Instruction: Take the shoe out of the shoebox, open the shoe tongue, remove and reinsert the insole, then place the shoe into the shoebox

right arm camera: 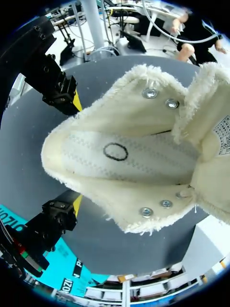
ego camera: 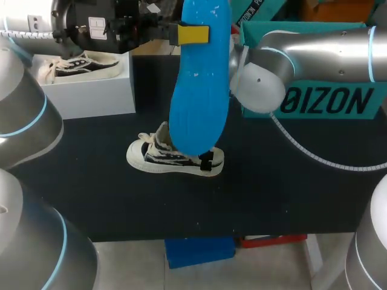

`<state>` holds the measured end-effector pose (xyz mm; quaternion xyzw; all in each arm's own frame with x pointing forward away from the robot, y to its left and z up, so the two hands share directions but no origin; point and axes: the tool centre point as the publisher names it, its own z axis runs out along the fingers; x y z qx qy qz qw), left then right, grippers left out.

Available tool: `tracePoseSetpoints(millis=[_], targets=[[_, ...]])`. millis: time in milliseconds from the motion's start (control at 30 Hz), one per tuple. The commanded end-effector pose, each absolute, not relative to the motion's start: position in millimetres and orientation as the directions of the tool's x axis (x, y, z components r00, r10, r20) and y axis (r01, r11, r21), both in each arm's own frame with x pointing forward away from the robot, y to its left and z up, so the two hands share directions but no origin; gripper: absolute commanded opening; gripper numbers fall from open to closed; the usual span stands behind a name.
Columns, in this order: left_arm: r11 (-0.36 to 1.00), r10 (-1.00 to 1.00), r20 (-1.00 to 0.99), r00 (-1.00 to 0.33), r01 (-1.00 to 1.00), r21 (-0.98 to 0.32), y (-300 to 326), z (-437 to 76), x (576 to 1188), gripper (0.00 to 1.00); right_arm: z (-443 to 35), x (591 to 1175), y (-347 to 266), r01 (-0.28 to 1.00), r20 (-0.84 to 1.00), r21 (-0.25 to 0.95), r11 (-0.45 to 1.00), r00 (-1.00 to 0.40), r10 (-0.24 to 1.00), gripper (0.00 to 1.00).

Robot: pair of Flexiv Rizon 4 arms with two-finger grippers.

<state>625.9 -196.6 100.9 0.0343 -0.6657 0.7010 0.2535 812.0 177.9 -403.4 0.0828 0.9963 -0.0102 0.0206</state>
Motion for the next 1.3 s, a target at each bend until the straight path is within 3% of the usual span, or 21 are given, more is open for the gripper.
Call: tracePoseSetpoints(millis=[33, 400, 633, 1300], targets=[[0.017, 0.307, 0.387, -0.869, -0.401, -0.916, -197, 101, 626, 0.00, -398, 808, 169, 0.169, -0.054, 0.053, 0.984, -0.984, 0.172, 1.00], [0.017, 0.307, 0.387, -0.869, -0.401, -0.916, -197, 101, 626, 0.00, -398, 811, 162, 0.192, -0.080, 0.247, 0.950, -0.973, 0.218, 1.00], [0.017, 0.307, 0.387, -0.869, -0.401, -0.916, -197, 101, 626, 0.00, -397, 814, 165, 0.089, -0.125, 0.463, 0.882, -0.978, 0.164, 1.00], [0.017, 0.307, 0.387, -0.869, -0.401, -0.916, -197, 101, 626, 0.00, -405, 811, 172, 0.012, -0.118, 0.656, 0.755, -0.986, 0.118, 1.00]])
